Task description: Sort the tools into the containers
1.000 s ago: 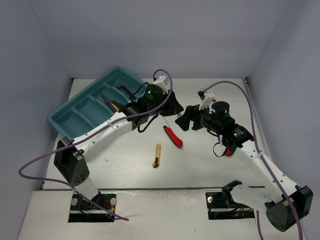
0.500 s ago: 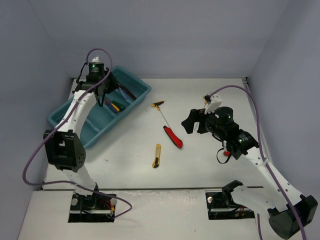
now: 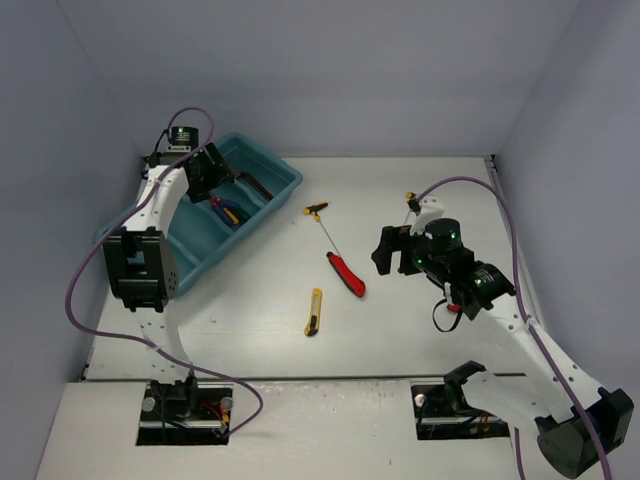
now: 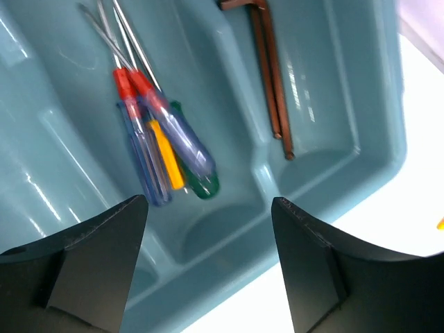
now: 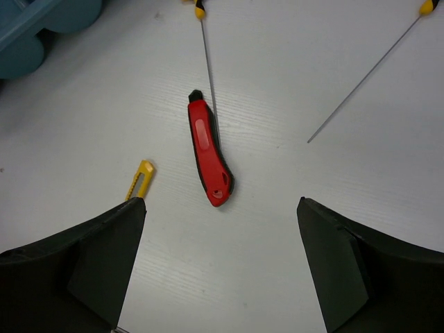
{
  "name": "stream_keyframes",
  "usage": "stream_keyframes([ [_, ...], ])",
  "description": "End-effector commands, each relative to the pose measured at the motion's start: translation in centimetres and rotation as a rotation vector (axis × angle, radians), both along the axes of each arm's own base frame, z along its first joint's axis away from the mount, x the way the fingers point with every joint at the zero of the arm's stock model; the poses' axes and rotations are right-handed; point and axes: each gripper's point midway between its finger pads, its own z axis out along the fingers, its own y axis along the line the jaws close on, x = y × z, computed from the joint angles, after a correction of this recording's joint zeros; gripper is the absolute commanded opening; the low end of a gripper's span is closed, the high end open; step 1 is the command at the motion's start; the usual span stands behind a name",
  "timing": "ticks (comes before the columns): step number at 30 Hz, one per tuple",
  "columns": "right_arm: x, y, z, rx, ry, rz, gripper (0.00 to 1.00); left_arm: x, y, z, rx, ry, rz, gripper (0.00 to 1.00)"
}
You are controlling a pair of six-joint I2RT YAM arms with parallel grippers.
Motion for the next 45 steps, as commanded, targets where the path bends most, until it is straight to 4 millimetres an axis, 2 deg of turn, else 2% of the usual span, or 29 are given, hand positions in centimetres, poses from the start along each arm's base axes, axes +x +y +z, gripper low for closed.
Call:
stream_keyframes([
  [1, 1.6, -0.6, 1.4, -0.036, -0.052, -0.045, 0.88, -1.5, -1.5, 10.9, -0.002, -0.232, -0.082, 0.69],
  [3, 1.9, -0.7, 0.9, -0.048, -0.039, -0.058, 0.88, -3.4, -2.7, 13.4, 0.024, -0.280, -0.132, 0.70],
  [5, 2.2, -0.9, 0.3, -0.062, -0.023, -0.070, 0.88, -6.2, -5.8, 14.7, 0.044, -0.308, -0.227, 0.70],
  [7, 2.6, -1.5, -0.1, -0.081, -0.021, -0.118, 0.88, -8.6, -8.3, 14.3, 0.074, -0.295, -0.299, 0.69],
  [8, 2.8, -1.9, -0.1, -0.086, -0.022, -0.143, 0.88, -10.1, -10.2, 13.3, 0.082, -0.268, -0.353, 0.70],
  [9, 2.9, -2.2, -0.1, -0.089, -0.023, -0.164, 0.88, -11.2, -10.8, 13.4, 0.084, -0.270, -0.369, 0.70],
  [10, 3.0, -2.4, 0.1, -0.088, -0.028, -0.179, 0.88, -13.1, -12.8, 12.3, 0.076, -0.244, -0.421, 0.70],
  [12, 3.2, -3.0, 0.4, -0.089, -0.039, -0.215, 0.88, -15.4, -15.1, 10.6, 0.072, -0.198, -0.461, 0.70],
  [15, 3.3, -4.1, 0.9, -0.084, -0.058, -0.275, 0.88, -20.4, -19.0, 6.1, 0.131, -0.096, -0.556, 0.70],
  [18, 3.1, -5.4, 2.1, -0.067, -0.098, -0.344, 0.88, -24.1, -21.3, 1.6, 0.168, 0.017, -0.565, 0.69],
  [20, 2.8, -6.6, 3.2, -0.058, -0.140, -0.396, 0.88, -25.7, -22.2, -1.3, 0.208, 0.082, -0.579, 0.70],
  [24, 1.8, -8.0, 4.7, -0.034, -0.201, -0.437, 0.88, -27.2, -23.9, -5.3, 0.275, 0.167, -0.593, 0.70],
  [27, 1.2, -8.4, 4.6, -0.031, -0.210, -0.440, 0.88, -27.5, -25.0, -7.2, 0.305, 0.204, -0.609, 0.69],
  [32, 0.4, -8.7, 4.9, -0.011, -0.227, -0.437, 0.88, -28.2, -25.5, -12.3, 0.361, 0.325, -0.607, 0.68],
  [35, 0.2, -8.7, 4.8, -0.021, -0.225, -0.425, 0.88, -28.5, -25.6, -13.5, 0.367, 0.356, -0.601, 0.63],
  [38, 0.0, -8.9, 4.5, -0.042, -0.222, -0.421, 0.88, -28.7, -25.5, -14.0, 0.370, 0.367, -0.587, 0.51],
  [40, 0.0, -9.1, 4.3, -0.057, -0.221, -0.420, 0.88, -29.2, -25.0, -14.4, 0.375, 0.384, -0.571, 0.35],
  [42, 0.1, -9.2, 4.3, -0.075, -0.221, -0.416, 0.88, -29.5, -24.4, -14.4, 0.375, 0.387, -0.553, 0.23],
  [43, 0.2, -9.3, 4.3, -0.082, -0.222, -0.415, 0.88, -29.5, -24.3, -14.2, 0.375, 0.382, -0.549, 0.20],
  [45, 0.2, -9.4, 4.4, -0.098, -0.225, -0.410, 0.88, -29.2, -23.8, -12.9, 0.376, 0.343, -0.547, 0.02],
])
